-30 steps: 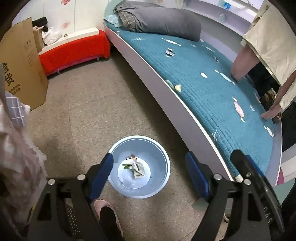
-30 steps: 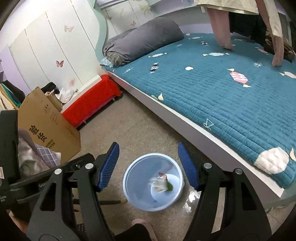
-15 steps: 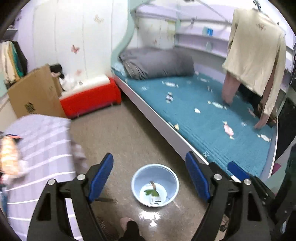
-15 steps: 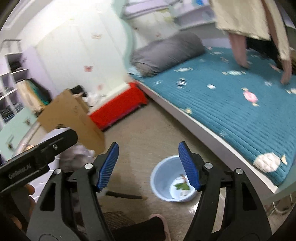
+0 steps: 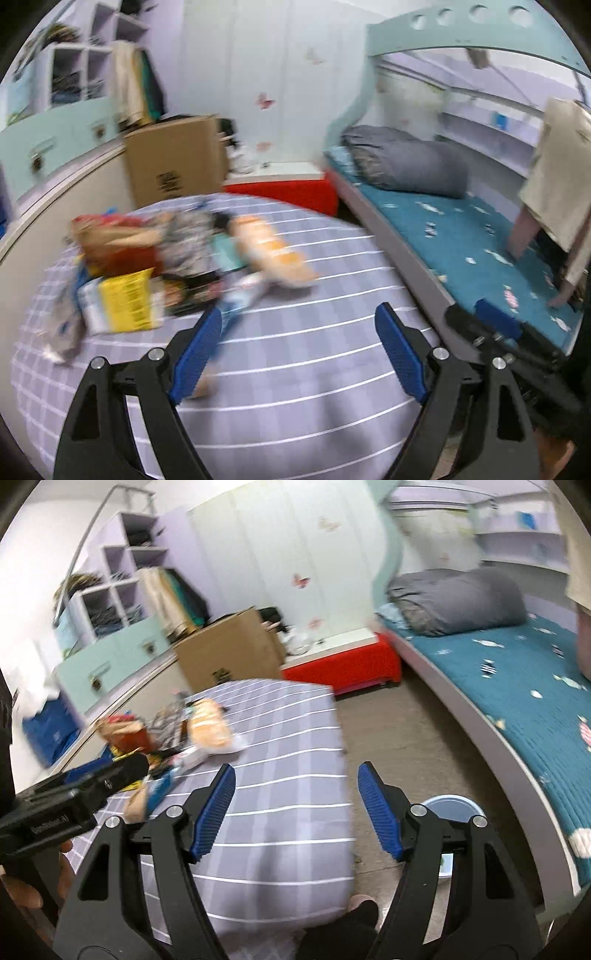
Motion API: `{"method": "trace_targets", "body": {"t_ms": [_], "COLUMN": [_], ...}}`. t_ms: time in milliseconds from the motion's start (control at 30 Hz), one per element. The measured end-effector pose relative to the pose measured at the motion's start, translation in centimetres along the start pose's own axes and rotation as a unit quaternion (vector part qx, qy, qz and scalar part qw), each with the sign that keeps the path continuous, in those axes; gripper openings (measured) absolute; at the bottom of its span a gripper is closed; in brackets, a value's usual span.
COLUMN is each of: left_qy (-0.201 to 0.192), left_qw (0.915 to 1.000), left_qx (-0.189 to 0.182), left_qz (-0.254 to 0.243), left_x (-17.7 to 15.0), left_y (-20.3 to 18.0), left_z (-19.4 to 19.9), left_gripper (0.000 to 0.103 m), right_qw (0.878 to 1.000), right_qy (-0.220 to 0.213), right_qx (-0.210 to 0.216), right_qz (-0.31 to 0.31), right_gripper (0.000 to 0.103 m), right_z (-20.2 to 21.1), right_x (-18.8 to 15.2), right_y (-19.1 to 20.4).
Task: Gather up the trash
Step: 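Grasp the beige sock with the left tool while the right tool grasps the blue toothpaste tube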
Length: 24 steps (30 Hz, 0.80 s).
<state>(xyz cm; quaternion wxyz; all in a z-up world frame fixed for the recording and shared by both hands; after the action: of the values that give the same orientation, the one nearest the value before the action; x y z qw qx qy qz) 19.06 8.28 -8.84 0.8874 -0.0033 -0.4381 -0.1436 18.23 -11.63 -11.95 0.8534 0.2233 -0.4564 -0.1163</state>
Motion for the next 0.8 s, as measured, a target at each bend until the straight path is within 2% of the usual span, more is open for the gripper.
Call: {"method": "trace_targets", "body": {"t_ms": [200,333,367,400,433,500,567,667,800], "left_qy": [0.037,0.052,0.056,0.056,0.062,0.076,0.078,0.056,0.031], "left_qw": [0.9987,0.9973,0.9969,0.9969,0.9966,0.9948,0.9936,0.9935,0.9935], "left_qx": [0.029,0.006,0.001,-0.002,-0.008,-0.031,-0.043,-0.042,-0.020], "left_qz": [0.021,0.052,0.055,0.055,0.054,0.060,0.069,0.089,0.108], "left_x": [-3.6,-4.8,-5.0,-5.1,-5.3,-5.9,-6.4,-6.5,-6.2], "left_y": [5.1,6.5,6.9,6.9,7.0,7.4,7.6,8.7,11.0], "left_z": [-0.7,-2.0,-2.4,-2.7,-3.1,-3.8,-3.9,-2.9,-1.1], "left_gripper": [0.083,0.083,0.079,0.070,0.065,0.043,0.032,0.026,0.025], "right_qw": [0.998,0.996,0.996,0.995,0.995,0.994,0.994,0.992,0.989], "right_qy": [0.057,0.081,0.084,0.087,0.092,0.097,0.106,0.115,0.135], "right_qx": [0.024,0.022,0.021,0.022,0.022,0.021,0.022,0.026,0.029], "right_qz": [0.025,0.034,0.037,0.038,0.037,0.038,0.035,0.039,0.047], "right_gripper": [0.068,0.068,0.068,0.068,0.068,0.068,0.068,0.068,0.068], "right_z": [-3.2,-4.3,-4.5,-4.6,-4.8,-5.1,-5.7,-6.4,-8.1], "right_x": [-2.1,-3.3,-3.5,-3.7,-3.9,-3.9,-4.1,-4.3,-4.7], "right_y": [4.6,6.4,6.5,6.7,6.9,7.2,7.8,8.9,10.9]}}
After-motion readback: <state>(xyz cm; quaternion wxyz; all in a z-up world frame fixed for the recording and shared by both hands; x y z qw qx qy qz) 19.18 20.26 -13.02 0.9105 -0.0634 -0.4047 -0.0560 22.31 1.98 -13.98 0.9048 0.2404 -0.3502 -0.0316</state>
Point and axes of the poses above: each gripper's, at about its wrist camera, not at the fingertips, and z roughly against the way its jaws point, y to its left, x to its top, the point moved 3 cm from there along -z, roughly the way its jaws point, and after that the axes turned 11 degrees about -z, right-handed, at the moved point
